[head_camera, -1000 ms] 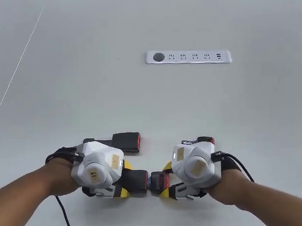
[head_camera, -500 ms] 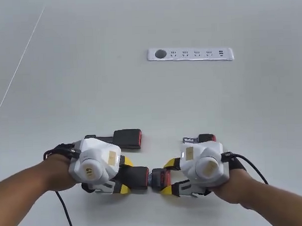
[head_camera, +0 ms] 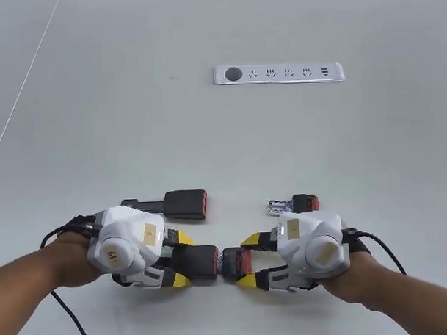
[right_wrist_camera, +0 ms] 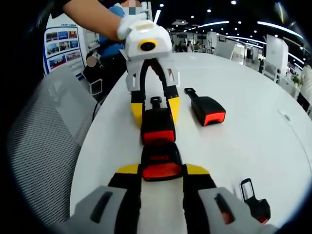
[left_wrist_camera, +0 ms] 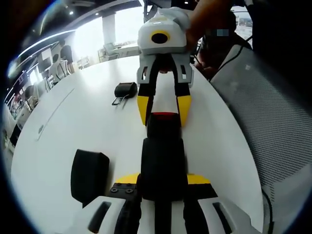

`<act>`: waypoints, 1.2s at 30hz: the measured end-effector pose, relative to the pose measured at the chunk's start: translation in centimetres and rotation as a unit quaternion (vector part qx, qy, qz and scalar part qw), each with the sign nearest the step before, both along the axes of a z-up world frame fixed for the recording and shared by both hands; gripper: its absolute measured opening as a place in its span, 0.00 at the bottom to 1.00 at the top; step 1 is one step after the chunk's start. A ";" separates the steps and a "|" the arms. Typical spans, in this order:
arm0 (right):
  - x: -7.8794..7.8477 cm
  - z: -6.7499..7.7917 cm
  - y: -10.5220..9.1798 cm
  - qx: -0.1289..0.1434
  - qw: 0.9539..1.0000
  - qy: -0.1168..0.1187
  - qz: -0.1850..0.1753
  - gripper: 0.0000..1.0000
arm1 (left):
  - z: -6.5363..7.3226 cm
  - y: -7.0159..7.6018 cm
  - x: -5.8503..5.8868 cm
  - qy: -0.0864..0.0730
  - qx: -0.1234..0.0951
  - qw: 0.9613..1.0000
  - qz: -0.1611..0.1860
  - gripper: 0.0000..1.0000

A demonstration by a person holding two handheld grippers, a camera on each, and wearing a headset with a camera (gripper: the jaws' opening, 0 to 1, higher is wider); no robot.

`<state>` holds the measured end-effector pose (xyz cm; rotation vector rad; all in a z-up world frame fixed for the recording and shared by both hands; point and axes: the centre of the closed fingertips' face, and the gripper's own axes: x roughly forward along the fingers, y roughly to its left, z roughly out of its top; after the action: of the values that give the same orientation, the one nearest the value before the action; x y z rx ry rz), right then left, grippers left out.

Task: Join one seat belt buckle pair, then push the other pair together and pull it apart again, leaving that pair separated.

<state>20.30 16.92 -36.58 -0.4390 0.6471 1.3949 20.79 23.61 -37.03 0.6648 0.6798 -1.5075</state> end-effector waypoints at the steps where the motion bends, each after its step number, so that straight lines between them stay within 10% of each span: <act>1: 0.0 0.0 0.0 0.002 1.000 0.000 0.000 0.32 | 0.0 0.0 0.0 0.001 -0.002 1.000 -0.001 0.33; 36: -0.1 0.1 0.0 0.028 1.000 -0.001 -0.008 0.31 | -0.2 0.3 -0.1 0.010 -0.015 1.000 -0.014 0.32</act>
<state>20.18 16.89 -36.49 -0.3909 0.6070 1.3930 20.67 23.91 -37.23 0.6400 0.6644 -1.5483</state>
